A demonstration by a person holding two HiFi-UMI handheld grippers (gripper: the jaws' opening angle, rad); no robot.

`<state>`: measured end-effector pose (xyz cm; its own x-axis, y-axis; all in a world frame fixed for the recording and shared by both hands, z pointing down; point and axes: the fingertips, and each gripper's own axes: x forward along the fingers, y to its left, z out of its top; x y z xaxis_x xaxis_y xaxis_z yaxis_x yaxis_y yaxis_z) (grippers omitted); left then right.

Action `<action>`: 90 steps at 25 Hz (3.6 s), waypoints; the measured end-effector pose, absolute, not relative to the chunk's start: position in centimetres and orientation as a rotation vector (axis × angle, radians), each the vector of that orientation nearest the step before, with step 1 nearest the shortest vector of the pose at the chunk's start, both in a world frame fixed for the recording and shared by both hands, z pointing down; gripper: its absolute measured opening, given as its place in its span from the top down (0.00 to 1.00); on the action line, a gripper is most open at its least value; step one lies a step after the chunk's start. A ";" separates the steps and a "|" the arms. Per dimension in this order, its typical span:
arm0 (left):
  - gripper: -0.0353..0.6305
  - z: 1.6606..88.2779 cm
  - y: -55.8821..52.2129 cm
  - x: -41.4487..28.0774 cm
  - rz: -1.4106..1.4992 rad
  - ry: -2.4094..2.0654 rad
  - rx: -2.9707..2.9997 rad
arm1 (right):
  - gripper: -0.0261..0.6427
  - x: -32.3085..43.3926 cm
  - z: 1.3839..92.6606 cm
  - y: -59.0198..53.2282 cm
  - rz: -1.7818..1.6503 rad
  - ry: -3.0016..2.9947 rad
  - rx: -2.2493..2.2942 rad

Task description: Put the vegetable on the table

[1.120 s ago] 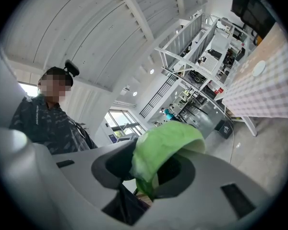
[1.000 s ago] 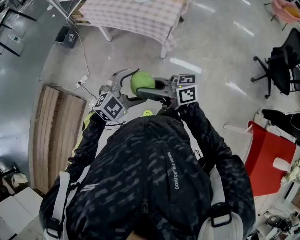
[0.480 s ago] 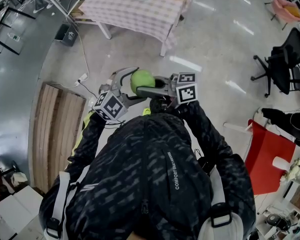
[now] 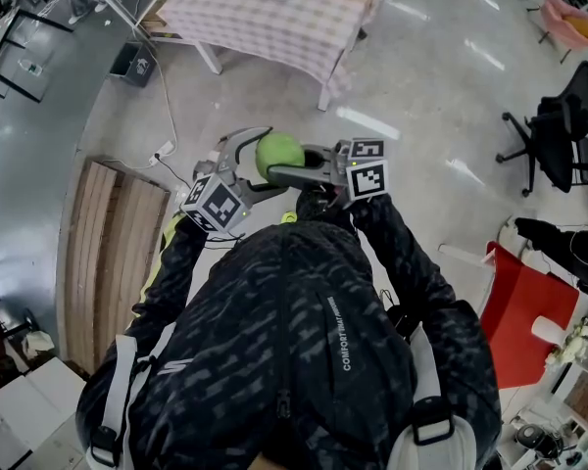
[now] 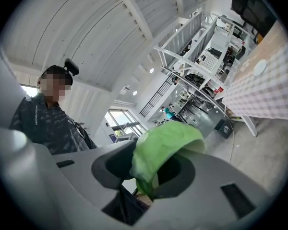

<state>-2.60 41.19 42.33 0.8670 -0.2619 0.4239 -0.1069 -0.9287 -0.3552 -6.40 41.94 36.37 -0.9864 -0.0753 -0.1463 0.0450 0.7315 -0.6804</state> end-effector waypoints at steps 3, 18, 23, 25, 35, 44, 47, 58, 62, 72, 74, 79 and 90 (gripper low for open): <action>0.23 42.5 40.4 -2.5 -0.687 0.278 -2.719 | 0.78 -6.3 36.4 41.2 -1.096 2.764 -0.018; 0.23 43.9 33.5 -1.0 -0.744 0.291 -2.737 | 0.78 -4.7 37.8 34.1 -1.151 2.741 -0.005; 0.23 44.4 29.9 -0.6 -0.758 0.309 -2.750 | 0.78 -4.3 38.2 30.5 -1.174 2.736 0.018; 0.23 44.5 28.5 -0.5 -0.765 0.320 -2.755 | 0.78 -4.1 38.3 29.1 -1.188 2.732 0.031; 0.23 45.0 22.5 0.0 -0.796 0.366 -2.777 | 0.78 -3.5 38.8 23.0 -1.231 2.723 0.092; 0.23 45.4 16.9 1.5 -0.821 0.361 -2.782 | 0.78 -1.9 39.1 17.4 -1.251 2.704 0.104; 0.23 45.4 15.3 2.0 -0.828 0.364 -2.785 | 0.78 -1.4 39.1 15.7 -1.258 2.701 0.110; 0.23 45.7 10.3 4.2 -0.842 0.407 -2.772 | 0.78 0.8 39.4 11.0 -1.249 2.711 0.147; 0.23 45.9 9.0 4.5 -0.852 0.416 -2.764 | 0.78 1.1 39.5 9.6 -1.240 2.717 0.152; 0.23 45.2 5.7 5.0 -0.820 0.400 -2.747 | 0.79 1.6 38.9 6.5 -1.192 2.726 0.115; 0.23 45.3 5.1 5.0 -0.811 0.390 -2.743 | 0.79 1.6 39.0 5.8 -1.186 2.727 0.103; 0.23 45.2 2.8 5.1 -0.763 0.357 -2.720 | 0.79 1.7 39.1 3.4 -1.173 2.723 0.036; 0.23 45.6 -3.2 4.5 -0.748 0.283 -2.676 | 0.79 0.7 40.6 -3.5 -1.239 2.688 -0.059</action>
<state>4.48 -3.20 45.60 0.8411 -0.2799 0.4628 -0.0973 -0.9200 -0.3797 0.71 -3.48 40.60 -0.9828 -0.1116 -0.1473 0.0395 0.6519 -0.7573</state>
